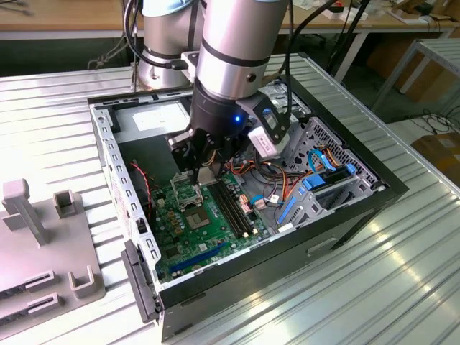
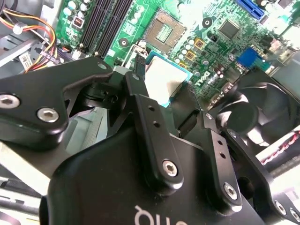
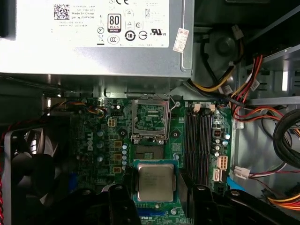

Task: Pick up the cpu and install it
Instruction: 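Place the cpu into insertion slot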

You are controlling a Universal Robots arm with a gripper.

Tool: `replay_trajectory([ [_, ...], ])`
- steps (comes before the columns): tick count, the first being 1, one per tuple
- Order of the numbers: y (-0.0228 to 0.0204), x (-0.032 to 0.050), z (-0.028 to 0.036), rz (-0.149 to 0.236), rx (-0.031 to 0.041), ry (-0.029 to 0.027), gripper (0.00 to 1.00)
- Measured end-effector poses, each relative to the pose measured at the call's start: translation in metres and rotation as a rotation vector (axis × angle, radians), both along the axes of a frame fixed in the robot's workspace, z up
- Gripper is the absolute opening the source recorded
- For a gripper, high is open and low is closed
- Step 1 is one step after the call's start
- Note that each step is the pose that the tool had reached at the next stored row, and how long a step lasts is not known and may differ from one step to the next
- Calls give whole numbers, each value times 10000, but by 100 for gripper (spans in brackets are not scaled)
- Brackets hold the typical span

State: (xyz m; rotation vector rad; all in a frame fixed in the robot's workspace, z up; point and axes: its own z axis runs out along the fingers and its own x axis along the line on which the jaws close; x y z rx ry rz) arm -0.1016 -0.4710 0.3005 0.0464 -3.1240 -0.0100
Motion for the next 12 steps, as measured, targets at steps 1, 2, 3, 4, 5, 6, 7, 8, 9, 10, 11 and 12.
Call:
replay_trajectory([
  [1,0,0,-24,0,1,-1,47],
  [2,0,0,-45,0,-1,0,47],
  [3,0,0,-64,0,-1,0,47],
  [4,0,0,-84,0,1,-1,47],
  [5,0,0,-102,0,-1,0,47],
  [6,0,0,-125,0,0,0,47],
  [7,0,0,-143,0,-1,0,47],
  [8,0,0,-165,1,-2,0,47],
  [9,0,0,-183,0,-1,0,47],
  [10,0,0,-206,0,0,-1,47],
  [11,0,0,-222,0,0,-1,47],
  [12,0,0,-239,-1,6,0,47],
])
